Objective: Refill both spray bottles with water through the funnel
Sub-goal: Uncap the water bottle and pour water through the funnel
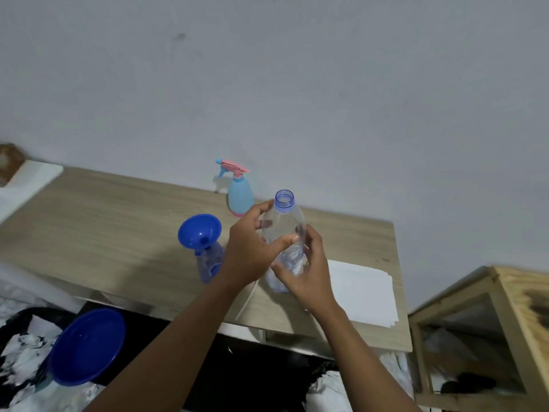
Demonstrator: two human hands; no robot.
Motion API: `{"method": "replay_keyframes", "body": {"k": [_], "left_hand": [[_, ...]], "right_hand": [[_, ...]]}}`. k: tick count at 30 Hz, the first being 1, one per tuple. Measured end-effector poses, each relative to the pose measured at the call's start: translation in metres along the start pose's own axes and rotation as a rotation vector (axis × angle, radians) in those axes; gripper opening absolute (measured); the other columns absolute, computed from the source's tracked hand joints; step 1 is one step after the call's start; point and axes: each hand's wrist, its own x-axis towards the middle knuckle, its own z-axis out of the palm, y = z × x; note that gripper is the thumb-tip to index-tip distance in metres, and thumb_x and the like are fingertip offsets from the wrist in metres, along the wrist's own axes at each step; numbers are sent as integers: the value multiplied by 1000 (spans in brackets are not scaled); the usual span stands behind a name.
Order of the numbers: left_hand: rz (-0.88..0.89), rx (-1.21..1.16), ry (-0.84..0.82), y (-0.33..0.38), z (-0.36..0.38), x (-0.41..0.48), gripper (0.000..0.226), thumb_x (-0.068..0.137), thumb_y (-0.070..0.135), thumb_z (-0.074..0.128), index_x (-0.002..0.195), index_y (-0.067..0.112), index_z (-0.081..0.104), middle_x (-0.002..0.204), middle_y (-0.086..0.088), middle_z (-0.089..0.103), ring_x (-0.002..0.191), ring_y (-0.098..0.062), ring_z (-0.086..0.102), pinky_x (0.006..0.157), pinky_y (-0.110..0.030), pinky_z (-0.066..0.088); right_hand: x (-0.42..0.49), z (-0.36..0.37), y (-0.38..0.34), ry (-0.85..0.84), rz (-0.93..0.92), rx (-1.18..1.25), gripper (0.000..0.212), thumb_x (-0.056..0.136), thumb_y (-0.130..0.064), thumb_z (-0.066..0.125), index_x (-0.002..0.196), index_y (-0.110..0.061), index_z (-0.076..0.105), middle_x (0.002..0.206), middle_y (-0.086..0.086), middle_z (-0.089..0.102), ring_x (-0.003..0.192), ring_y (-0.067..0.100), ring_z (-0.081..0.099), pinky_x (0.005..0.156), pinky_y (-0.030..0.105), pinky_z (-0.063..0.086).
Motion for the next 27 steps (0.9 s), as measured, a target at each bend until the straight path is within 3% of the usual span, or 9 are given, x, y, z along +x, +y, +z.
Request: {"method": "replay_keyframes", "body": {"k": [5,8,11,13,15,18,23,25,27], "left_hand": [[1,-3,-3,2,0,-2,78,62,41,89,129,23,54,116,11,66,101,2,62,86,-27,57],[6,20,-27,5,-2,0,76,61,46,88,126,28,53,114,17,64,102,-1,62,88,-33,57],[15,17,-120,10,-17,0,83,66,49,84,138,31,45,128,18,57,115,-3,56,98,-33,52],[72,-38,-89,13,-39,-3,84,70,50,81,142,33,41,136,18,52,122,-1,51,100,-23,46],[193,-53,70,8,-72,-4,71,75,47,77,137,27,49,130,13,58,119,-2,54,95,-13,43],[288,42,231,-25,-123,2,59,78,42,74,130,23,54,122,9,59,115,-10,55,95,-25,46],[26,247,4,-82,-153,11,108,47,71,74,139,23,43,136,4,49,126,-18,46,105,-42,43],[-2,249,-97,-92,-155,12,119,43,68,82,142,19,39,142,1,45,130,-19,45,106,-42,42],[6,203,-169,-95,-155,14,110,49,48,92,140,13,40,133,5,47,124,-15,47,98,-32,42]], "right_hand": [[2,33,-7,227,-24,-23,75,84,-14,76,141,-36,33,135,-27,43,126,-14,43,96,4,37],[1,39,-11,272,-44,-39,69,89,-12,70,137,-43,30,131,-39,39,125,-11,45,97,8,41],[3,39,-21,252,-94,-19,68,91,-10,68,137,-42,30,128,-44,41,125,-9,47,96,7,41],[4,38,-31,266,-111,-28,73,90,-16,71,144,-36,26,132,-38,42,128,-4,47,100,10,40],[5,38,-41,307,-127,-44,82,88,-20,75,148,-31,21,133,-19,47,127,5,50,104,19,43],[3,41,-57,324,-177,-109,80,86,-19,76,143,-34,21,130,-1,51,121,10,56,101,28,49],[-12,62,-72,227,-171,-233,80,90,-23,71,152,-36,21,135,-7,47,113,8,59,89,14,48],[-19,70,-73,145,-132,-328,84,91,-32,70,154,-43,16,135,-11,47,112,6,59,90,19,49],[-24,76,-75,88,-109,-441,82,90,-42,68,152,-49,14,133,-13,48,109,4,60,86,21,50]]}}
